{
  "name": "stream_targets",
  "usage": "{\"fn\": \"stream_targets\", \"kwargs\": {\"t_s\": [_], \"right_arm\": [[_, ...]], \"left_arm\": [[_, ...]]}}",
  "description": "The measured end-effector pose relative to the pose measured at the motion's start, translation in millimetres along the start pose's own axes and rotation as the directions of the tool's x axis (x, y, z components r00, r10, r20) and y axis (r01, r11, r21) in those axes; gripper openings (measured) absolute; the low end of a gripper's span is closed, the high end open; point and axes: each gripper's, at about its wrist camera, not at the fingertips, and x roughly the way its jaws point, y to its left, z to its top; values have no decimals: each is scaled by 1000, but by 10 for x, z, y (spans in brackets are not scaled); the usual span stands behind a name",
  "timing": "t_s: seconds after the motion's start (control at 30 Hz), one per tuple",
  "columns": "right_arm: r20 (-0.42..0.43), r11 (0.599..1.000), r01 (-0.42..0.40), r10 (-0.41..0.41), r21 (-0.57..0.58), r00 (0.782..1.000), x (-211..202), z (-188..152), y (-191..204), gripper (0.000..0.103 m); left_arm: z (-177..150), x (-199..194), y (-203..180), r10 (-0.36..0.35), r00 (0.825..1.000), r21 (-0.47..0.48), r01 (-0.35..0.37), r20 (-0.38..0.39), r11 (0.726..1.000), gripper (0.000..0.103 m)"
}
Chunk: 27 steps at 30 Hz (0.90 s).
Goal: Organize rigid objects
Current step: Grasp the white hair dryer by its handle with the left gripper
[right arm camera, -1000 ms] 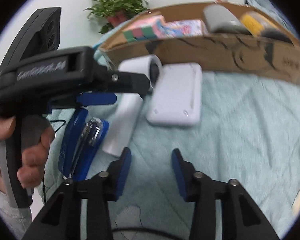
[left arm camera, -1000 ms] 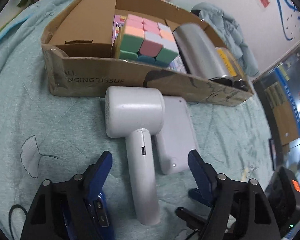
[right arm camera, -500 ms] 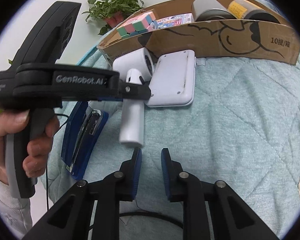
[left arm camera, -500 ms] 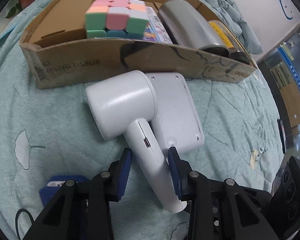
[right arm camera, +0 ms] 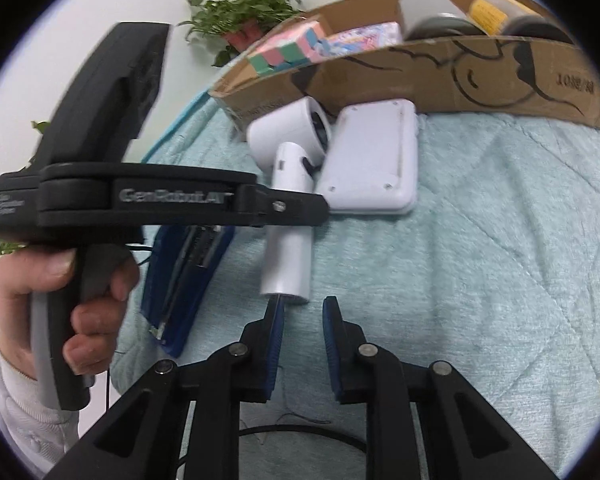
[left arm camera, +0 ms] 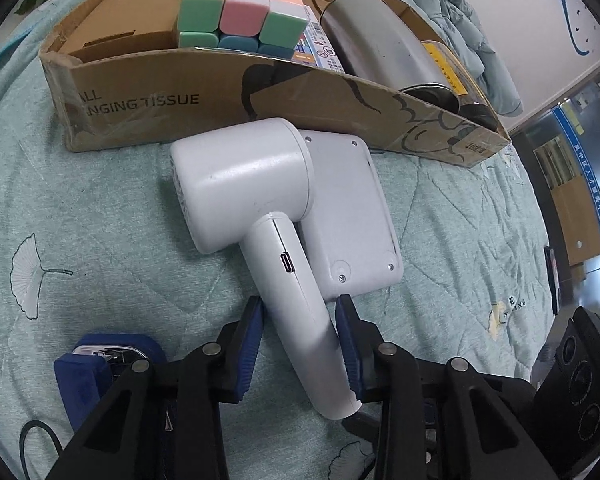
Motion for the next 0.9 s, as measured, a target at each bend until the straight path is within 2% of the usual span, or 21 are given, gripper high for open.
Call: {"fn": "stream_targets", "kwargs": {"t_s": [0.13,0.33,0.43,0.5,0.57,0.6,0.73,0.9], "right_arm": [[-23,1000,3,-4,-28,1000,192,60,66,25],[-10,996,30,-31,-87,999,307,108,192,25],[0,996,40,-40,-78,999,313,78,202,23],[17,990,88,-86,-110,996,299,28,293,22],[56,975,142,-134,-174,989,245,-39,458,11],[74,970,147,-135,-195,988,216,-55,515,10],[135,967,111,-81,-229,988,74,-69,657,9],[83,981,55,-40,-185,996,138,-91,612,8]], "left_arm": [[-30,15,13,-4,1000,-8,4,14,1000,34],[-58,12,39,-1,1000,-16,1,29,1000,32],[-91,4,10,14,999,-3,-14,47,1000,29],[-130,-39,16,-7,997,-16,8,75,1000,28],[-182,-160,0,-9,993,-21,11,118,1000,27],[-205,-221,-14,-5,991,-18,8,137,1000,27],[-279,-449,-83,-16,981,-6,17,192,1000,26],[-328,-448,-27,-57,986,-48,65,157,997,27]]}}
